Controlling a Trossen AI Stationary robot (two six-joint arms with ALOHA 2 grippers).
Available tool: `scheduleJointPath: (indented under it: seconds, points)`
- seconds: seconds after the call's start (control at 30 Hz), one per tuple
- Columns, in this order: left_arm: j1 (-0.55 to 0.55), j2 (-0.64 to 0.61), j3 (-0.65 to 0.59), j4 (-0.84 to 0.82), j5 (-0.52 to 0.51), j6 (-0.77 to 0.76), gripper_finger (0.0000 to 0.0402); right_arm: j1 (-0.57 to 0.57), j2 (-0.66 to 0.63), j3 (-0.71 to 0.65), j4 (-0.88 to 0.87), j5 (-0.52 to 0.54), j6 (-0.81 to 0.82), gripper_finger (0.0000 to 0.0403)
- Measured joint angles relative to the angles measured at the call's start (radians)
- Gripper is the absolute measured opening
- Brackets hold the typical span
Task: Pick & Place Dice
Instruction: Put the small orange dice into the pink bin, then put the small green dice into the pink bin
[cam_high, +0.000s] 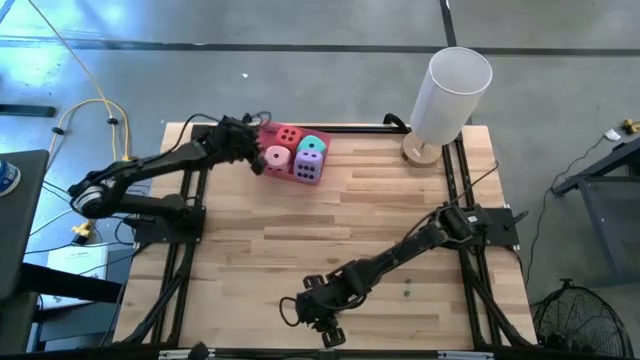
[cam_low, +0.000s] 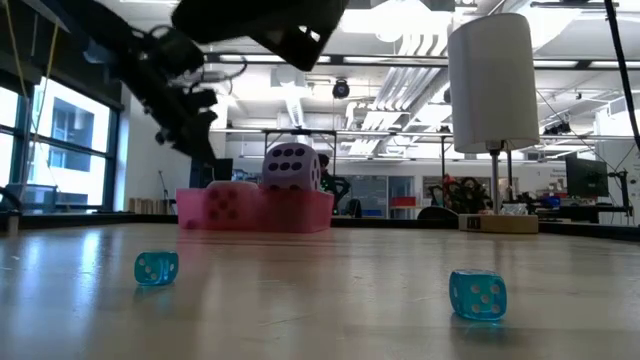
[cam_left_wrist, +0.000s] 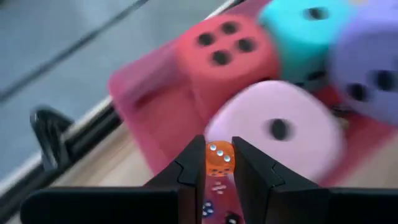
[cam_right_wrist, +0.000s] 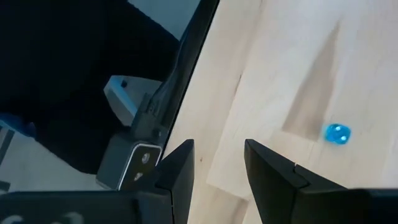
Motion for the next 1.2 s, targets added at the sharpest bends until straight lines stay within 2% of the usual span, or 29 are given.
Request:
scheduleJointPath:
  seconds: [0.17,0.27,0.37,0.47,0.53,0.63,0.77,0.93,1.2]
  points:
    - [0.050,0.106,0.000,0.104,0.154,-0.047,0.0057,0.000,-0.002,0.000,0.015,0.049,-0.006,0.0133]
    - [0.044,0.147,0.000,0.173,0.181,0.000,0.0057,-0.004,-0.002,0.000,0.033,0.054,-0.016,0.0133]
    - [0.031,0.168,0.000,0.182,0.139,0.065,0.0057,-0.013,-0.002,0.000,0.034,0.055,-0.018,0.0133]
    - [0.028,0.170,0.000,0.181,0.028,0.158,0.0057,-0.027,-0.002,0.000,0.038,0.054,-0.025,0.0133]
    - [0.022,0.170,0.000,0.182,-0.033,0.146,0.0057,-0.036,-0.002,0.000,0.054,0.043,-0.024,0.0133]
    - [0.021,0.170,0.000,0.203,-0.088,0.037,0.0060,-0.042,-0.002,0.000,0.072,0.022,-0.014,0.0133]
    - [0.021,0.170,0.000,0.232,-0.084,0.003,0.0077,-0.036,-0.002,0.000,0.104,0.018,0.032,0.0133]
    - [0.021,0.170,0.000,0.199,-0.090,0.095,0.0087,-0.023,-0.002,0.000,0.129,0.019,0.075,0.0133]
    - [0.021,0.170,0.000,0.187,-0.091,0.122,0.0088,-0.026,-0.002,0.000,0.086,0.019,0.057,0.0133]
